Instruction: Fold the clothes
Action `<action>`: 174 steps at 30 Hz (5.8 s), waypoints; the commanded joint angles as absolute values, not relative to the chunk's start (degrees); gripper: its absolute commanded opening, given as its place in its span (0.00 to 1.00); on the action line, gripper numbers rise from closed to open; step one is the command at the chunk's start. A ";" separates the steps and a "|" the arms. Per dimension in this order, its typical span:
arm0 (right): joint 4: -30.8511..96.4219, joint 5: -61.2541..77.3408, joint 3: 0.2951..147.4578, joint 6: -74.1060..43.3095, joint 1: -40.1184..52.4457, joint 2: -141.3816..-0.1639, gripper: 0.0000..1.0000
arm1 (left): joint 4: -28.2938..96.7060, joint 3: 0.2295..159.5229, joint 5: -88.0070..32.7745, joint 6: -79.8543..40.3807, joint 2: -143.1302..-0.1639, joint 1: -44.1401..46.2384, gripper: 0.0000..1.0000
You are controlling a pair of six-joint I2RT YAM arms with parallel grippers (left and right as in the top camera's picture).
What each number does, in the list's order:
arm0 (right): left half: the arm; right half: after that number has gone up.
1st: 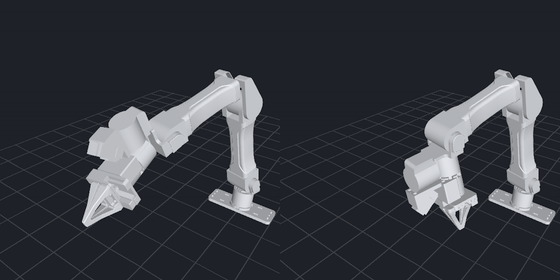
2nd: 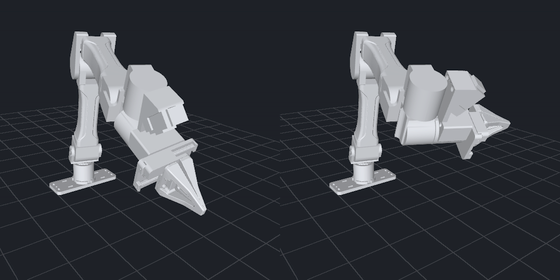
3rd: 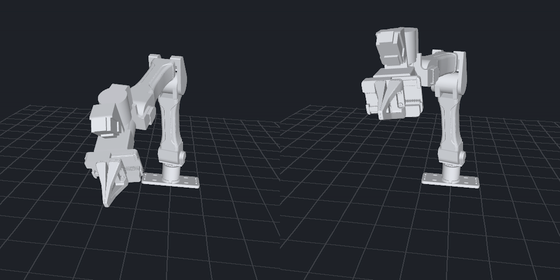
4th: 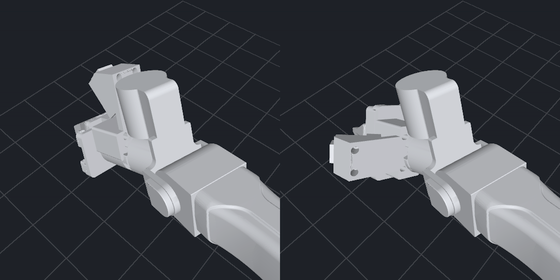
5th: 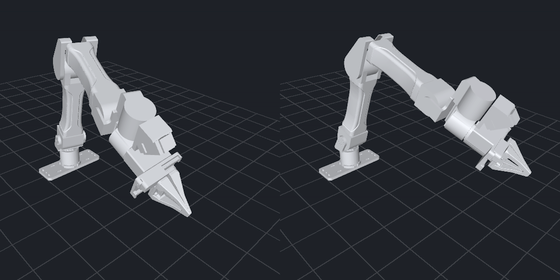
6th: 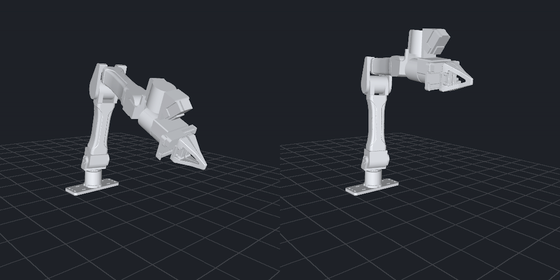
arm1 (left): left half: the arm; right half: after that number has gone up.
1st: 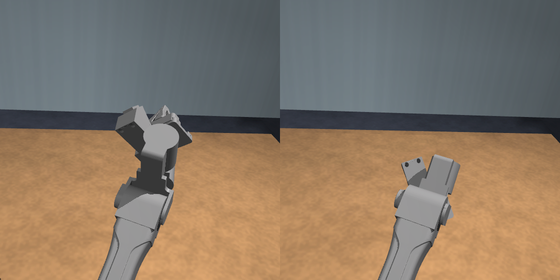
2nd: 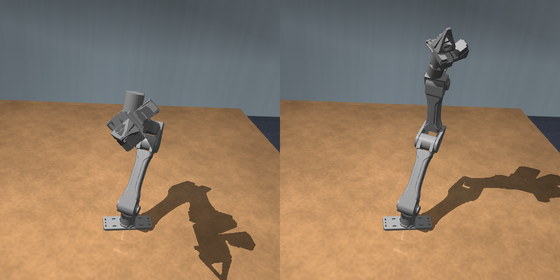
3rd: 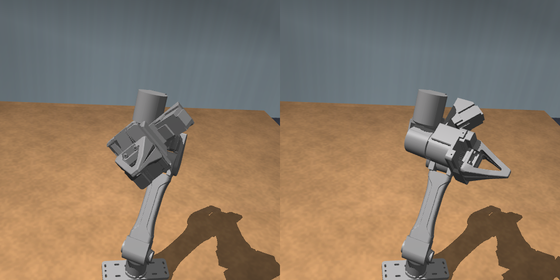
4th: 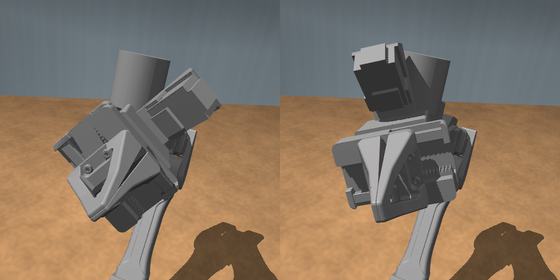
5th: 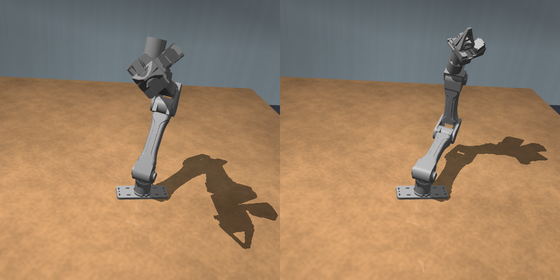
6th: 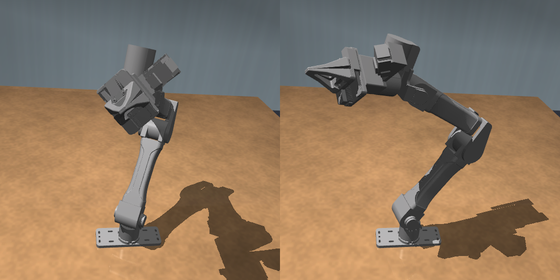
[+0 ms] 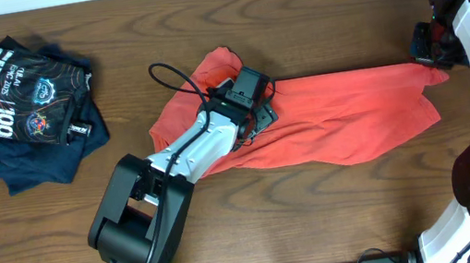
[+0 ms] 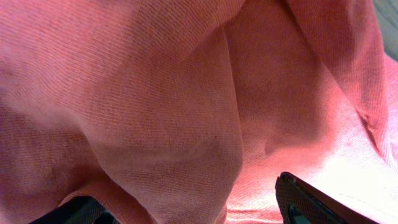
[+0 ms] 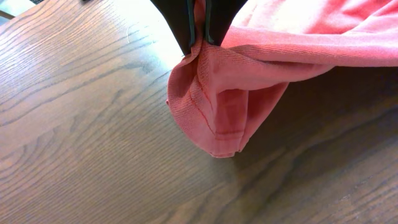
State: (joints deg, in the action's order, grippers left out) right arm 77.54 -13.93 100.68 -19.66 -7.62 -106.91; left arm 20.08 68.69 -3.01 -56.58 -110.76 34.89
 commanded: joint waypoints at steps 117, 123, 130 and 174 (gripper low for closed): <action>59.66 -12.67 120.92 -16.14 -11.40 -102.54 0.01 | 41.43 115.59 -26.59 -15.62 -96.18 -0.12 0.06; 71.85 -16.21 113.38 -15.84 -11.46 -104.12 0.01 | 65.17 110.80 -26.59 -9.06 -98.30 2.48 0.05; 73.82 -16.51 97.08 -15.84 -12.45 -104.16 0.01 | 76.58 97.62 -26.59 -4.21 -98.59 4.97 0.06; 71.90 -7.94 68.40 -19.00 -20.62 -95.79 0.01 | 58.92 55.72 -19.88 -9.13 -62.85 6.79 0.06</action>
State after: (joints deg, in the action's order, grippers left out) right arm 72.86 -9.61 68.47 -20.08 -20.34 -96.33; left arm 60.86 55.92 -20.60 -8.58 -60.84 6.85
